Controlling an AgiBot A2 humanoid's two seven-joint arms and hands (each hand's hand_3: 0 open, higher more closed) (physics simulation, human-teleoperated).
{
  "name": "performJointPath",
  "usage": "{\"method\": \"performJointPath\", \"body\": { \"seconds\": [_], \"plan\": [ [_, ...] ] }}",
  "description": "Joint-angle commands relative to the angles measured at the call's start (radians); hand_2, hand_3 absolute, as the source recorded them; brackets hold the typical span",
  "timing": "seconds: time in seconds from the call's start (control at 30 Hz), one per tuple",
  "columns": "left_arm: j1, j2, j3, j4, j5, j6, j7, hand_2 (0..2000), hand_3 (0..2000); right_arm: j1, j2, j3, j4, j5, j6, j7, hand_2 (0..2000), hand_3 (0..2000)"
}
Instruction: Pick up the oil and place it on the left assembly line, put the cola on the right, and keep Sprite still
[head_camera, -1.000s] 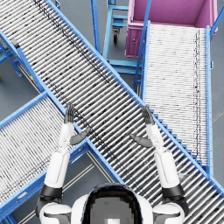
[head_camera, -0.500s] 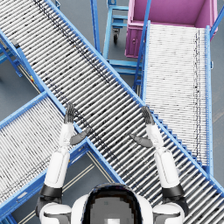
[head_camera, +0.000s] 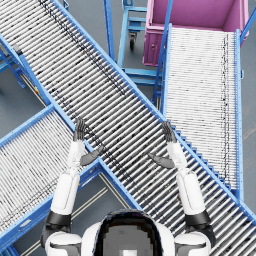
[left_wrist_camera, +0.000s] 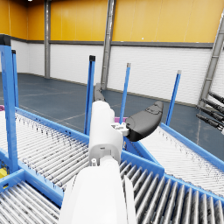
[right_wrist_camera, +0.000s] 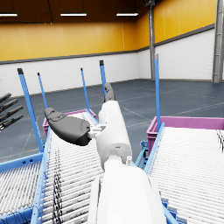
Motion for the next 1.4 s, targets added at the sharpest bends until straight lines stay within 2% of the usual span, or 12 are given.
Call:
{"method": "performJointPath", "body": {
  "seconds": [0.03, 0.17, 0.4, 0.43, 0.63, 0.9, 1.4],
  "plan": [
    [0.007, 0.007, 0.01, 0.002, 0.0, -0.029, -0.028, 0, 0, 0.006, -0.006, 0.026, -0.016, 0.0, -0.028, 0.029, 0, 0],
    [0.048, 0.036, -0.085, -0.041, 0.0, -0.082, -0.082, 0, 0, 0.05, -0.043, -0.025, 0.031, 0.0, -0.081, 0.082, 0, 0],
    [0.146, 0.063, -0.216, -0.011, 0.0, -0.099, -0.099, 0, 0, 0.094, -0.071, -0.156, 0.051, 0.0, -0.098, 0.099, 0, 0],
    [0.156, 0.065, -0.231, -0.016, 0.043, -0.099, -0.099, 0, 0, 0.107, -0.075, -0.168, 0.055, 0.0, -0.098, 0.1, 0, 0],
    [0.218, 0.065, -0.316, -0.008, 0.298, -0.101, -0.1, 0, 0, 0.168, -0.089, -0.227, 0.066, 0.232, -0.1, 0.101, 0, 0],
    [0.224, 0.071, -0.342, -0.023, 0.373, -0.101, -0.101, 0, 0, 0.182, -0.094, -0.317, 0.074, 0.286, -0.1, 0.101, 0, 0],
    [0.2, 0.089, -0.339, -0.031, 0.379, -0.101, -0.101, 0, 0, 0.174, -0.111, -0.311, 0.061, 0.29, -0.1, 0.101, 0, 0]
  ]
}}
